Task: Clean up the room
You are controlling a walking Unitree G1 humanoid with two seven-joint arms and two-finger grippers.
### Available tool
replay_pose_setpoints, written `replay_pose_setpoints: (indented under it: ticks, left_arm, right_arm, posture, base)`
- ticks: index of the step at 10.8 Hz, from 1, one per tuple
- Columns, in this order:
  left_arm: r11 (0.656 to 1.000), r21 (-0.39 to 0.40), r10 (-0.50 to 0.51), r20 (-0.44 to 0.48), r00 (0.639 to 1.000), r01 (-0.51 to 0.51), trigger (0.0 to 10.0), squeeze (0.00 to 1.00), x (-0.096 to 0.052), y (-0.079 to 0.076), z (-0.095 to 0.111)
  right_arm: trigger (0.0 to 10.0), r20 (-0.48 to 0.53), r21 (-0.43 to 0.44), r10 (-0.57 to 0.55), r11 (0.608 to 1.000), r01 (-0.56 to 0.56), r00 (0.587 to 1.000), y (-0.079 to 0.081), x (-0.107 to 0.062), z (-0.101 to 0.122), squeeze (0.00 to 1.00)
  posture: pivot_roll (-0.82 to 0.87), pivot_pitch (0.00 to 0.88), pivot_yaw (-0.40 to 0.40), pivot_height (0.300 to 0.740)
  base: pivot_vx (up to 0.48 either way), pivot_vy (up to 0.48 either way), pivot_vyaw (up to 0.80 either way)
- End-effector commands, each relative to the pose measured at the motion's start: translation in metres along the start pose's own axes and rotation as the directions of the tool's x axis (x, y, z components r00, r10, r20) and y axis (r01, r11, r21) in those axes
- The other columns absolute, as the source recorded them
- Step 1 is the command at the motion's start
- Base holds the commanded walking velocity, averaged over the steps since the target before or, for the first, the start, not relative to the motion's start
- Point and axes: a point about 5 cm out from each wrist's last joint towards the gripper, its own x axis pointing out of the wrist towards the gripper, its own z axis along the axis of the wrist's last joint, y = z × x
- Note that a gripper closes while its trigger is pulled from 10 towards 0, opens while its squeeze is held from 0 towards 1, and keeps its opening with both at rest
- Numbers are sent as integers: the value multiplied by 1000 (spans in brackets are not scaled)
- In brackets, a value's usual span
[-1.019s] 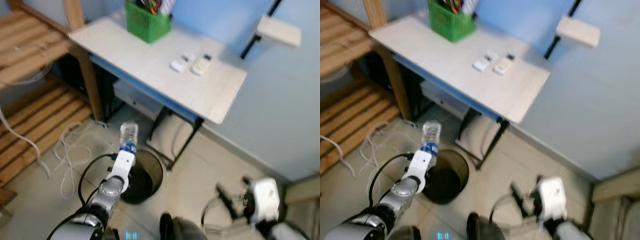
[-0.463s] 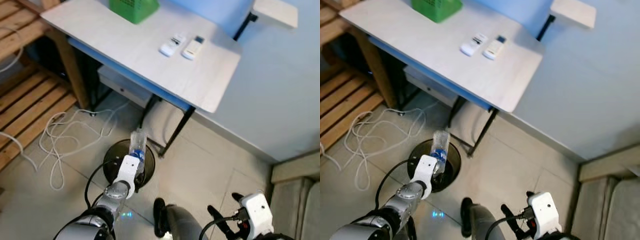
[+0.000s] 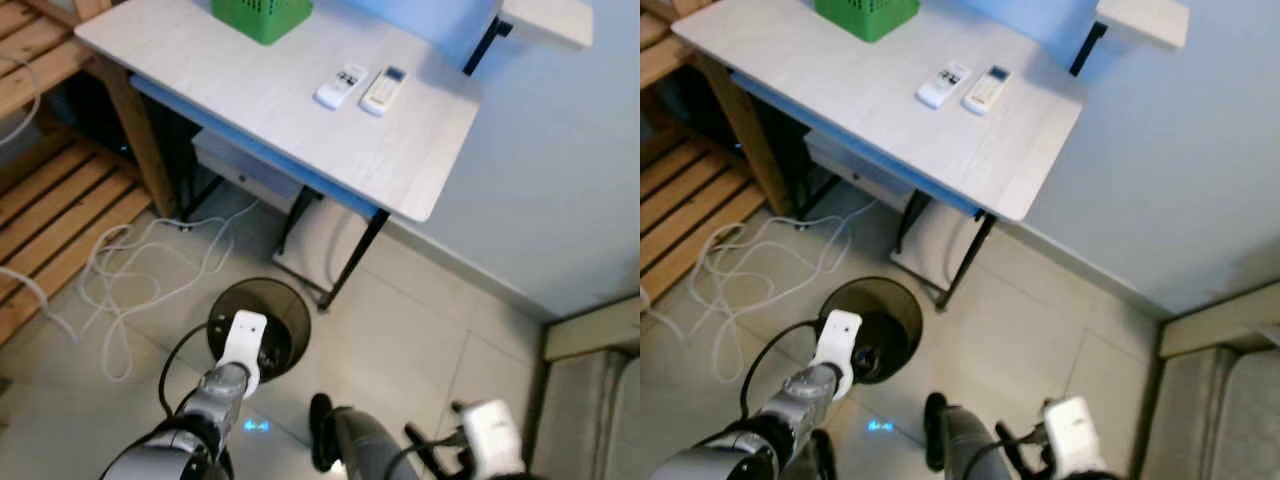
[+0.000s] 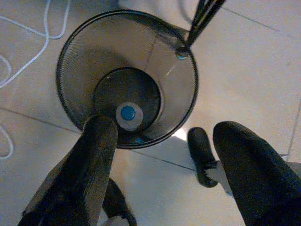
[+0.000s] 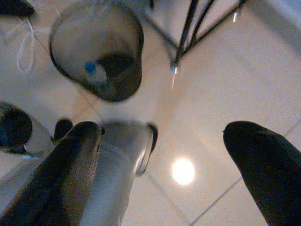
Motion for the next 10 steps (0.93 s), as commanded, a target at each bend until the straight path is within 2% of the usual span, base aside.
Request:
replay_pose_setpoints:
  ticks: [1,3,4,5,6,7,8,9,10]
  left_arm:
    - [1000,-5,-23,3,1000,23,10000,0,-3,-4,-10]
    - [999,36,-29,90,996,25,10000,0,-6,5,-8]
    - [996,77,-61,312,948,39,10000,0,-20,11,3]
    - [993,115,-85,522,849,29,10000,0,-54,17,24]
    - [981,195,-118,622,774,-8,10000,0,-77,20,44]
    - [935,354,-254,672,696,0,10000,0,-95,12,67]
    - [934,358,-259,662,703,6,10000,0,-95,15,79]
    - [945,324,-267,703,660,38,10000,0,-108,12,96]
    - [956,287,-258,711,654,66,10000,0,-105,5,100]
  right_arm:
    - [10000,-32,21,-42,999,43,999,-9,-2,-17,0]
    - [10000,31,65,-118,991,116,993,-25,12,-2,0]
    - [10000,184,97,-226,973,211,957,-36,20,39,0]
    - [10000,308,116,-290,957,267,906,-40,27,72,0]
    - [10000,353,125,-323,946,297,878,-43,32,84,0]
    - [10000,374,135,-334,942,306,865,-44,39,93,0]
    - [10000,387,127,-333,943,308,860,-43,45,103,0]
    - [10000,446,130,-324,946,298,834,-40,48,125,0]
    - [10000,470,122,-324,945,304,821,-42,50,134,0]
  posture:
    - [-261,232,-99,740]
    - [-183,164,-45,740]
    - [-120,93,-6,740]
    - [-63,31,21,740]
    - [-47,10,29,740]
    - [-28,0,42,740]
    - [-23,0,46,740]
    - [-29,0,36,740]
    - [-48,0,17,740]
  base:
    - [0,0,0]
    - [0,0,0]
    - [0,0,0]
    - [0,0,0]
    - [0,0,0]
    - [0,0,0]
    - [0,0,0]
    - [0,0,0]
    - [0,0,0]
